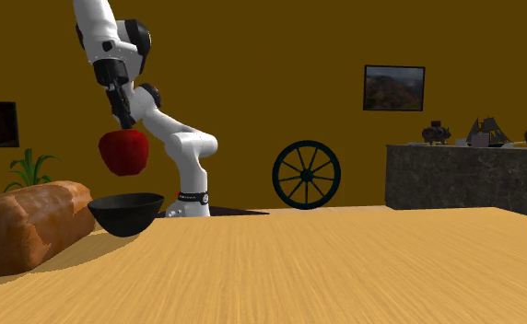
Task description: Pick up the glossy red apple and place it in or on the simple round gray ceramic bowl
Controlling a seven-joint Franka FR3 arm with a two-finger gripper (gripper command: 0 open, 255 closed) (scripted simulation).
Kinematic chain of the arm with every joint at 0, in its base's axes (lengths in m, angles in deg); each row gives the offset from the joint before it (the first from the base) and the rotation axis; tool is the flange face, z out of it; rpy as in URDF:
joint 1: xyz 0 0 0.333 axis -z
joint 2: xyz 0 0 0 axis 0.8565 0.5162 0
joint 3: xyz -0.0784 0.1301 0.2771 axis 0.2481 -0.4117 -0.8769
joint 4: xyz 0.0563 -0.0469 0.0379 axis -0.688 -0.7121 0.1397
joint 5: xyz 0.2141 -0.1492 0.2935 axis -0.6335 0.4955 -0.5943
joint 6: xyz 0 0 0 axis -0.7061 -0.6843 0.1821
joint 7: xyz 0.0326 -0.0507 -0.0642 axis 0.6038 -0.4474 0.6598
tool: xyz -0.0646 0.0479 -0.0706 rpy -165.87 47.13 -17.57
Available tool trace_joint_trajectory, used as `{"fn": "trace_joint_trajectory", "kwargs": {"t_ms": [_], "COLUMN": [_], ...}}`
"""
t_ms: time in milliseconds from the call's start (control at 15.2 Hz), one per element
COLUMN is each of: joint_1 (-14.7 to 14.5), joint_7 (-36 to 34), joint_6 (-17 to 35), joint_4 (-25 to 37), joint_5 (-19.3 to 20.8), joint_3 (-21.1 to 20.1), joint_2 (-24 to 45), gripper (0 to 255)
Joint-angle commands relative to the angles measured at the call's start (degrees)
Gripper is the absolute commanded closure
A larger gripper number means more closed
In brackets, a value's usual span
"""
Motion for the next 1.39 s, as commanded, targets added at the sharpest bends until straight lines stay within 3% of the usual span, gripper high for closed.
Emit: {"fn": "trace_joint_trajectory", "kwargs": {"t_ms": [0,660,1188,1254,1320], "joint_1": [0.5,2.3,2.3,2.3,2.3], "joint_7": [0.0,0.1,0.1,0.1,0.1], "joint_6": [1.1,6.5,6.5,6.5,6.5], "joint_4": [-1.6,-8.9,-8.9,-8.9,-8.9], "joint_5": [0.8,5.1,5.1,5.1,5.1], "joint_3": [0.8,5.3,5.3,5.3,5.3], "joint_2": [-0.7,-3.3,-3.3,-3.3,-3.3], "gripper": [255,255,255,0,0]}}
